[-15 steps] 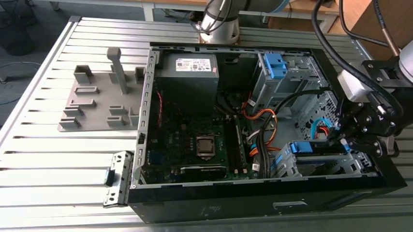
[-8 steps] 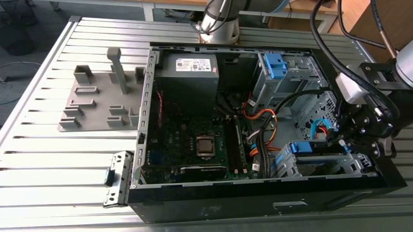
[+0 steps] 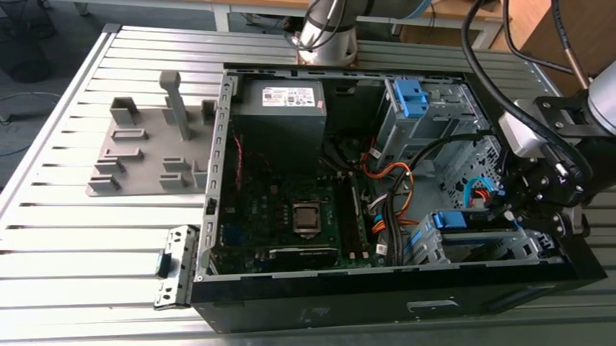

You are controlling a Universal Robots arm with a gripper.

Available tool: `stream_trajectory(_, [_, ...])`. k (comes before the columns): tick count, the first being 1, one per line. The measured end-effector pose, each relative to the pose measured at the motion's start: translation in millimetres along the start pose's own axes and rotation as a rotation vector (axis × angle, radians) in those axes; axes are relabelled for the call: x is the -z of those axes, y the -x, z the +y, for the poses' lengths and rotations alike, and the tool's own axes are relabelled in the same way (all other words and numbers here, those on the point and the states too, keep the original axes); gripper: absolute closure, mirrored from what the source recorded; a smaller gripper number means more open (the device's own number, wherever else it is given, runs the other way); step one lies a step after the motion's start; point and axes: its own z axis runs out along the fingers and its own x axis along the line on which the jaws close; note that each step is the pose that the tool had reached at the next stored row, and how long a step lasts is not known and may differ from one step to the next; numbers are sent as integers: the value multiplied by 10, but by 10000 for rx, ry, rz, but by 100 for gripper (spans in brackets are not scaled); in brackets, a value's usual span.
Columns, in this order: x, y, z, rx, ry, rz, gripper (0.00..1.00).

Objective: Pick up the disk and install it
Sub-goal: 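Insert the first disk wire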

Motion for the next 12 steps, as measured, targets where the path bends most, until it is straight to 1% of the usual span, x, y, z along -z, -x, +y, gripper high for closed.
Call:
stream_trajectory(1, [3,0,0,1,-1,6,76])
stream_trajectory(4, [16,0,0,0,-1,18,76])
stream_trajectory(5, [44,3,0,0,0,14,76])
stream_trajectory(8, [164,11,1,0,-1,5,76])
stream_trajectory(9, [186,13,2,0,-1,2,76])
stream_trajectory(12, [192,18,0,1,6,-1,76])
